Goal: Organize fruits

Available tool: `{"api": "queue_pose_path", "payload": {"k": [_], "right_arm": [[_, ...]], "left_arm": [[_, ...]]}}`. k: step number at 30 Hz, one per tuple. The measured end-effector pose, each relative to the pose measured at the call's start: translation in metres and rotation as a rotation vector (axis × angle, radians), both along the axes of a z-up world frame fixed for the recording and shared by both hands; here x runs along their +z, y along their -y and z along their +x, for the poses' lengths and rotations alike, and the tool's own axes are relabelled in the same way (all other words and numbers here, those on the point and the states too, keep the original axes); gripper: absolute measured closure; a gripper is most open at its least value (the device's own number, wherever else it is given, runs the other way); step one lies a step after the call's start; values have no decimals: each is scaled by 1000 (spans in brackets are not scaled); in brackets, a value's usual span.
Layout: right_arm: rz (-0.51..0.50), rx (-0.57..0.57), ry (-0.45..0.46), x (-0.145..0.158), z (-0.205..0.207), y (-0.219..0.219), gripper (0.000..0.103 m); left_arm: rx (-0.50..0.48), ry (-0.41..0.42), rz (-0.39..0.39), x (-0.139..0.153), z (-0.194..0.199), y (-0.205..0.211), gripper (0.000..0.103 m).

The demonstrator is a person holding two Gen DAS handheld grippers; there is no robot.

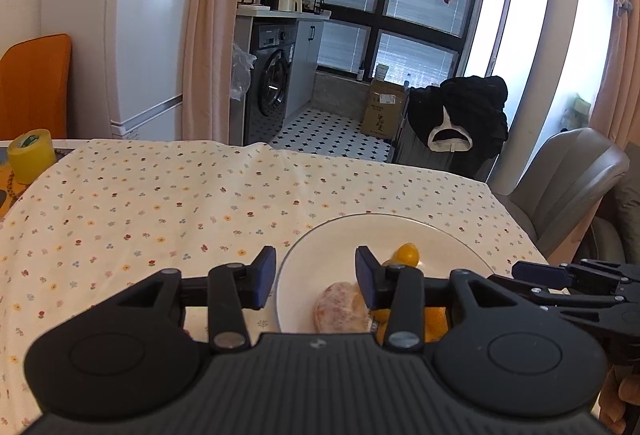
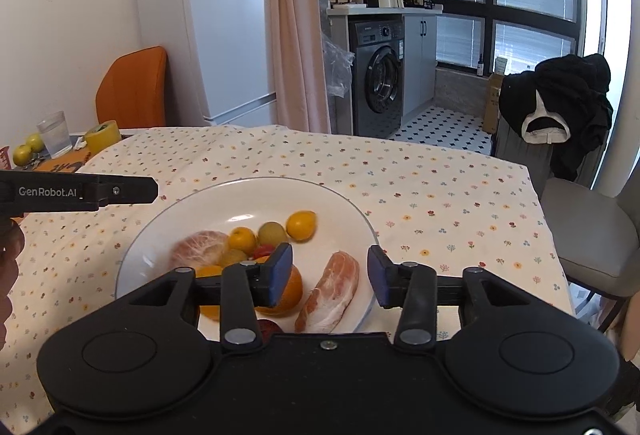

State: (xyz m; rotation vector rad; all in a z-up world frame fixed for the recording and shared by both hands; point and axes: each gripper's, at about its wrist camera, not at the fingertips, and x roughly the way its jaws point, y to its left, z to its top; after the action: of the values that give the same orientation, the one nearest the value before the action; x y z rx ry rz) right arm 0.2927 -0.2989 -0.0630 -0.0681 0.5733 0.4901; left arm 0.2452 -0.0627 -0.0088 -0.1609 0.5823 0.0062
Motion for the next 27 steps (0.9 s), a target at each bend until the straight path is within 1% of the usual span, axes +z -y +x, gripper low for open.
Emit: {"api": "queue_pose_path", "payload": {"k": [1,4,9,10,12,14,15,19,21,22,23,24,25,26,27], "right_arm": [[1,2,3,1,-2,-1,58],[10,9,10,4,-7,-3,52],[17,22,6,7,-15,-7,49],[22,22,5,8,-16,-8,47],[30,23,5,10,-20,-9,44],[36,24,6,12,-25,-10,39],[40,28,7,14,-28,-11,38],[49,37,15,19,-37,-16,27],[58,38,10,21,-41,-17,25],[62,37,9,21,-43,-18,22],[68,34,10,22,-45,-18,15],[74,29,15,23,-47,-18,11],[79,22,21,24,-50,-17,3],[83,16,27,25,-53,-17,0],[87,14,30,26,-57,-18,0]], "left_arm": [[7,0,2,1,-2,-1,61],[25,-2,0,3,-9,-8,56],[52,3,3,7,-22,-18,41],[57,5,0,8,-25,-20,38],[65,12,6,11,-33,-23,28],[74,18,15,13,-39,-26,24],[79,19,16,14,-43,-28,22],[83,13,7,16,-55,-35,19],[91,9,12,17,-62,-38,18],[94,10,12,17,-65,-39,17],[96,11,12,18,-68,-40,15],[100,14,14,19,-72,-42,12],[105,19,18,20,-76,-43,11],[110,27,25,21,-79,-44,9],[115,35,32,22,-83,-45,6]]}}
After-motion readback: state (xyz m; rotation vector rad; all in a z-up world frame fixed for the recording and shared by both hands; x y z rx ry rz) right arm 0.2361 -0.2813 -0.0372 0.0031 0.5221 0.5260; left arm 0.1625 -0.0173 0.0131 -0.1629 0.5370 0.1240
